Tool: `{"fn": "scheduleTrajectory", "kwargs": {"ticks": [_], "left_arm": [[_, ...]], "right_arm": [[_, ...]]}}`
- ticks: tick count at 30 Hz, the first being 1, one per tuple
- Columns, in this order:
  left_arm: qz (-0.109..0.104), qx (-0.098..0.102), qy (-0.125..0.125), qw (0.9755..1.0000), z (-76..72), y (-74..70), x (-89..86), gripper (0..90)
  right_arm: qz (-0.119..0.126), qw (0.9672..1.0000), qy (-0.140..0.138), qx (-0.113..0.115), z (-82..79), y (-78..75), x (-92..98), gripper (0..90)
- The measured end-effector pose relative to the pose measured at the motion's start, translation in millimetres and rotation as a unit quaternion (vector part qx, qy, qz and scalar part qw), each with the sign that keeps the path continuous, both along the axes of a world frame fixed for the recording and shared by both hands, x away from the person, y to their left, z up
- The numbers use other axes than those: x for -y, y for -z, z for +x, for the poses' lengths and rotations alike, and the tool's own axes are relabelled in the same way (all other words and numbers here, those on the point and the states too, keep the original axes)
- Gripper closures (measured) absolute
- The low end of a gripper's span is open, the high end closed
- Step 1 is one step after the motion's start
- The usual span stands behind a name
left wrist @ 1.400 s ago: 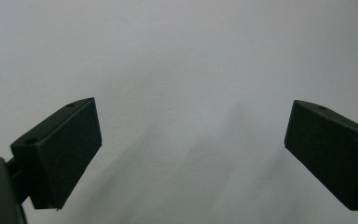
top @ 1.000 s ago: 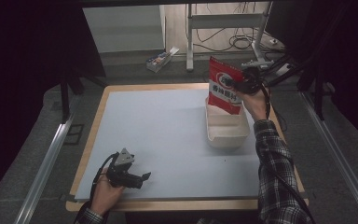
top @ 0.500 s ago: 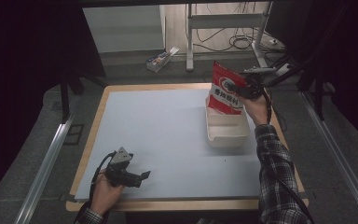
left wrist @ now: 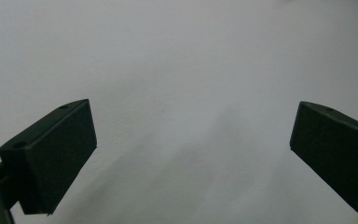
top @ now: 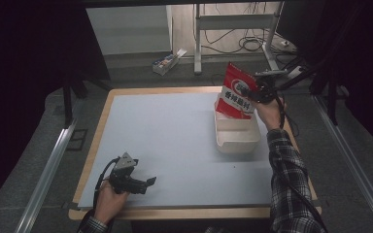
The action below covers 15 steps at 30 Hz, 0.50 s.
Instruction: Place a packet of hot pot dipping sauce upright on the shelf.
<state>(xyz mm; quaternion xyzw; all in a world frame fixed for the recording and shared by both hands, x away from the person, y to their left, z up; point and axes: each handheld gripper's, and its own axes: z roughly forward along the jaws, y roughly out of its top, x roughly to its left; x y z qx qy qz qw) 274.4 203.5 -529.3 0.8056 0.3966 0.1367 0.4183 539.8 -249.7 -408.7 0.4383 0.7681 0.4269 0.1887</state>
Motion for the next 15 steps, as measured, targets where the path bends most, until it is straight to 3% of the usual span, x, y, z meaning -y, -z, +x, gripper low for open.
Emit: {"fn": "scheduleTrajectory", "kwargs": {"ticks": [9,15], "left_arm": [[0.0,0.003,0.001,1.0,-0.8,-1.3,1.5,0.0],[0.004,0.001,0.007,1.0,-1.1,-1.0,3.5,0.1]], "right_arm": [[0.006,0.9999,0.011,0.008,-4.0,-5.0,2.7,44.0],[0.008,1.0,0.002,0.003,-7.5,-5.8,5.0,32.6]]}}
